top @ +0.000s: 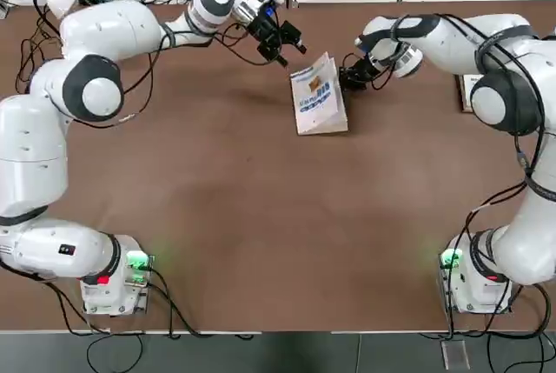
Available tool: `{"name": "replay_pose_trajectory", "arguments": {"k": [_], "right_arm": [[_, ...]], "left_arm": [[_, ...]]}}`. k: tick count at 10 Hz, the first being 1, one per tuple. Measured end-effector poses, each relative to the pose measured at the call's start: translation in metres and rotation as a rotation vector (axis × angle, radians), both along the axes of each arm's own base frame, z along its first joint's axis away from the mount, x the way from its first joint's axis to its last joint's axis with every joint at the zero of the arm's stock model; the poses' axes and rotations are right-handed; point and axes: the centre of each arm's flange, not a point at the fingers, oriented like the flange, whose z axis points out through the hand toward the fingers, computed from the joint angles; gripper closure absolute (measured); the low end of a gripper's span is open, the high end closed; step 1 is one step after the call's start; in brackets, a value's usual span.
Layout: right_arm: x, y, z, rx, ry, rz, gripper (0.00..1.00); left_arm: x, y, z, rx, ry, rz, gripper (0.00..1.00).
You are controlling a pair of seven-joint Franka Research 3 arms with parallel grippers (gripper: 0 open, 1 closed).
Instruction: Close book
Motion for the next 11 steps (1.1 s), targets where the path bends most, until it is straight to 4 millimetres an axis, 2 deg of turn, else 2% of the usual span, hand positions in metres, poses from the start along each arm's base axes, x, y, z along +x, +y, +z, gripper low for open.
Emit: {"name": "replay_pose_trajectory", "arguments": {"k": [5, 11], "right_arm": [[0.010, -0.010, 0.009, 0.017, 0.007, -0.020, 0.99], [0.033, -0.058, 0.024, 0.050, 0.019, -0.058, 0.99]], "left_arm": [[0.008, 0.017, 0.056, 0.182, -0.253, -0.088, 0.00], [0.013, 0.034, 0.112, 0.398, -0.495, -0.142, 0.00]]}}
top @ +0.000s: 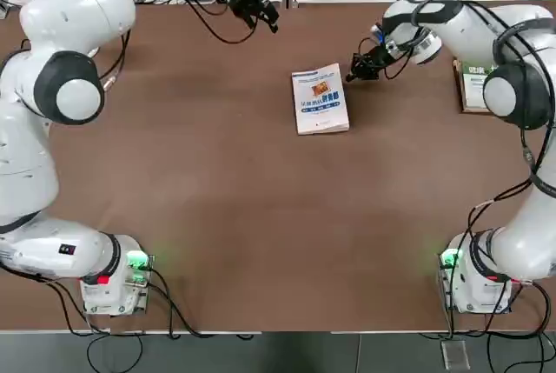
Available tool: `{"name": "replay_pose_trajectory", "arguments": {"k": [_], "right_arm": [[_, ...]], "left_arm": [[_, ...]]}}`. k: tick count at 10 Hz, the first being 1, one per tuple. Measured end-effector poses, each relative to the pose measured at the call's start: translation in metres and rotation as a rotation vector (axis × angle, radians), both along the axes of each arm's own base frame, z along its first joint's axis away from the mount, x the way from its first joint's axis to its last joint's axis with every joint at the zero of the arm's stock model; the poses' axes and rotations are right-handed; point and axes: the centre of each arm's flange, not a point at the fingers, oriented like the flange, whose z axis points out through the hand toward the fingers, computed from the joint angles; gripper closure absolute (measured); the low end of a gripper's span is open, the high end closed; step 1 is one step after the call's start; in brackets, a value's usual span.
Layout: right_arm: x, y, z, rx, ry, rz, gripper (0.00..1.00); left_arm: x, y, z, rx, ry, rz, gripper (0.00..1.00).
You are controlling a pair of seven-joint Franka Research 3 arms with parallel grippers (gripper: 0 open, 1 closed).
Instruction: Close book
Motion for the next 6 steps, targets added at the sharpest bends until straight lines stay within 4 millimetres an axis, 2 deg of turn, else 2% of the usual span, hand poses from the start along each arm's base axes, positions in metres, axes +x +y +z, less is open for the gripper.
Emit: {"name": "replay_pose_trajectory", "arguments": {"k": [3, 6], "right_arm": [[0.014, -0.030, 0.020, -0.033, -0.024, 0.041, 0.99], [0.027, -0.053, 0.043, -0.127, -0.084, 0.124, 0.93]], "left_arm": [[0.008, 0.018, 0.023, 0.086, -0.104, -0.010, 0.00], [0.004, 0.030, 0.065, 0.184, -0.212, -0.030, 0.00]]}}
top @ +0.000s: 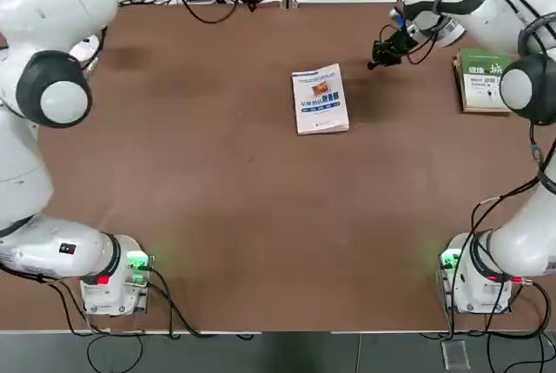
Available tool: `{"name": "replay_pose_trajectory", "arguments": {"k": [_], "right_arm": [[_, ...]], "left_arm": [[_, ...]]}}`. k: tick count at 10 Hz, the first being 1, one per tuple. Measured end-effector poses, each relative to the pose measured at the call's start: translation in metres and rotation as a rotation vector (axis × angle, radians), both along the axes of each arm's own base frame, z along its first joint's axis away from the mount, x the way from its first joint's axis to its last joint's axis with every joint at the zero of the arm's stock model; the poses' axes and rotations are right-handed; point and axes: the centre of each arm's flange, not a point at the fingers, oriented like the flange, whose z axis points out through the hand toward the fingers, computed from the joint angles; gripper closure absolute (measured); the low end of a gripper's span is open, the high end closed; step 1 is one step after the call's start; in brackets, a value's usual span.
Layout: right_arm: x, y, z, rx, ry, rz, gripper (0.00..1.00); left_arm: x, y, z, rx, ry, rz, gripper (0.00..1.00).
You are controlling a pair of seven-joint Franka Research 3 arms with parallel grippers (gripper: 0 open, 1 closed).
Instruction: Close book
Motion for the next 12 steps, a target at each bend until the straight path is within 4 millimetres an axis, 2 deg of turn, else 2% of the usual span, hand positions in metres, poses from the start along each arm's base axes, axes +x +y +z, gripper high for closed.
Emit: {"name": "replay_pose_trajectory", "arguments": {"k": [2, 5, 9, 12], "right_arm": [[0.013, -0.010, 0.018, -0.069, -0.055, 0.058, 0.73], [0.032, -0.026, 0.043, -0.162, -0.129, 0.121, 0.42], [0.050, -0.066, 0.064, -0.324, -0.194, 0.201, 0.03], [0.060, -0.098, 0.083, -0.427, -0.200, 0.254, 0.00]], "left_arm": [[-0.006, 0.013, 0.022, 0.046, 0.006, 0.014, 0.00], [-0.005, 0.042, 0.046, 0.069, 0.004, 0.052, 0.00], [-0.009, 0.076, 0.072, 0.091, 0.036, 0.157, 0.00], [-0.010, 0.104, 0.089, 0.092, 0.059, 0.241, 0.00]]}}
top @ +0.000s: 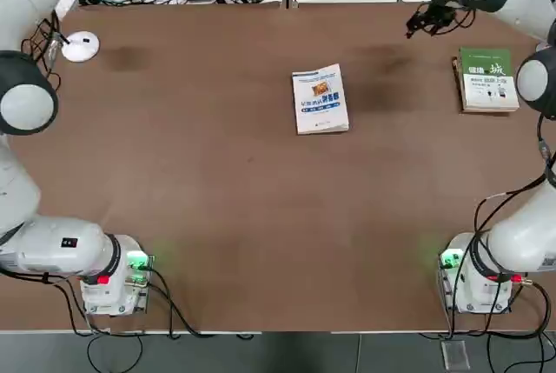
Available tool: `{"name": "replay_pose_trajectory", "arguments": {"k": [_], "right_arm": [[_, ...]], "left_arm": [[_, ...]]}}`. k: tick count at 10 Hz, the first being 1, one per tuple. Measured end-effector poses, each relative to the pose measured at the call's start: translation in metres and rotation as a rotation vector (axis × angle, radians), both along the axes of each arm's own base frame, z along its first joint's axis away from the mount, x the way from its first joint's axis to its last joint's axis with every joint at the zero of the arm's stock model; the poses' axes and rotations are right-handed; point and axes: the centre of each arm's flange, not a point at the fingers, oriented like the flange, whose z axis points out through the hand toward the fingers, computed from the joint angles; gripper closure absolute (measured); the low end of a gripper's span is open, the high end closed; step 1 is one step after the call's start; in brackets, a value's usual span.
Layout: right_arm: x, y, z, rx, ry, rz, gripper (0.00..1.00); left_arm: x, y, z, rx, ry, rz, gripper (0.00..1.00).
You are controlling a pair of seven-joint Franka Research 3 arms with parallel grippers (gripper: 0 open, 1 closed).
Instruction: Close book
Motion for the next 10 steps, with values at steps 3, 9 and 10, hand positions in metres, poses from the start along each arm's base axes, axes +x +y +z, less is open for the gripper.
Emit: {"name": "replay_pose_trajectory", "arguments": {"k": [3, 9, 10], "right_arm": [[0.006, -0.023, 0.035, -0.082, 0.033, 0.035, 0.00], [-0.019, -0.018, 0.191, -0.084, 0.033, -0.116, 0.00], [-0.032, -0.009, 0.215, -0.085, 0.042, -0.156, 0.00]], "left_arm": [[-0.003, 0.030, 0.009, 0.010, 0.055, 0.049, 0.00], [-0.020, 0.088, 0.028, 0.070, 0.102, 0.124, 0.00], [-0.027, 0.099, 0.032, 0.065, 0.111, 0.139, 0.00]]}}
